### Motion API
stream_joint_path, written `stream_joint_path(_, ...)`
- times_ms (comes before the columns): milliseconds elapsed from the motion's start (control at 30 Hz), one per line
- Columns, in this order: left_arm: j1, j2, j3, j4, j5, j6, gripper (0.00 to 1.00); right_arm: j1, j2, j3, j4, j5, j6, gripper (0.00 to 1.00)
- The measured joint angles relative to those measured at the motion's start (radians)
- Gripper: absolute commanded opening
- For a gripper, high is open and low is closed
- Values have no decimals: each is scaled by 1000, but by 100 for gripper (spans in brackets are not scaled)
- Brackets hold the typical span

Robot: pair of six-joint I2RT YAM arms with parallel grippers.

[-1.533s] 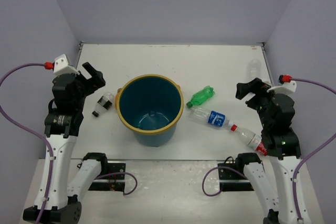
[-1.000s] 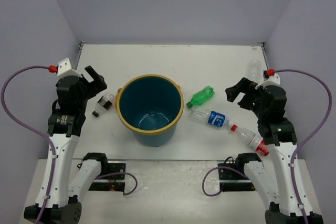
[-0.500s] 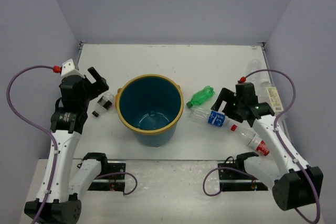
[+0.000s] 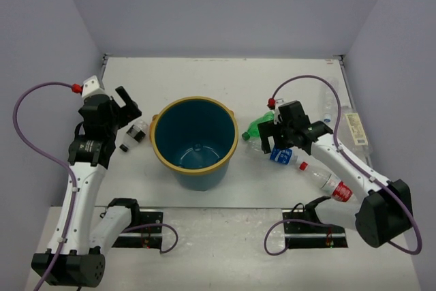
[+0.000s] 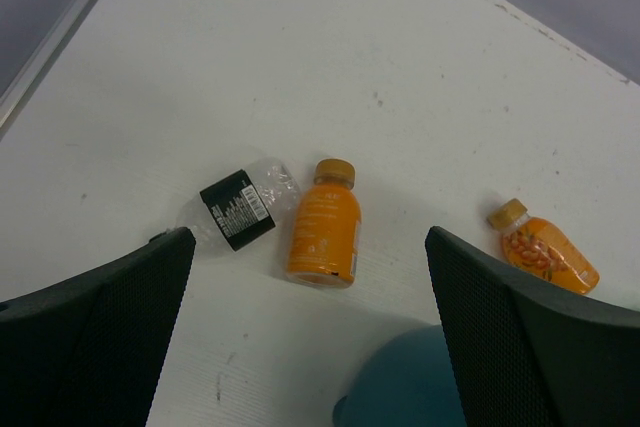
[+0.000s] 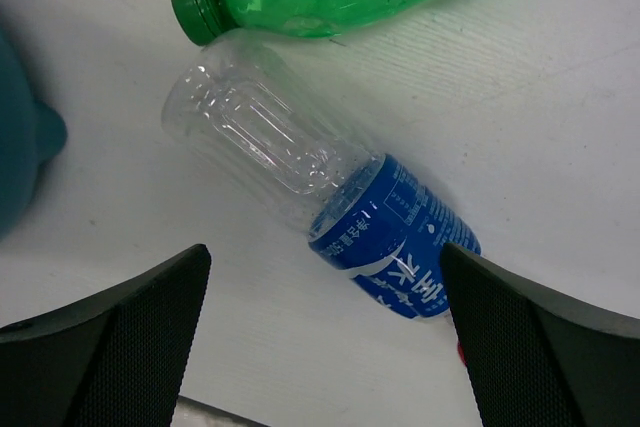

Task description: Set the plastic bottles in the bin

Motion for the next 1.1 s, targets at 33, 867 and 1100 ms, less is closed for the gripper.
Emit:
stream_joint_path(33,0,4,0,0,-3,0,100,4,19,1,0,-1,-45,99)
stream_joint_path(867,0,20,0,-8,-97,-24,100,37,424,35,44,-37,-400,30)
stream_joint_path(1100,0,22,0,-9,-112,-33,100,97,369,24,19,-31,-379,25)
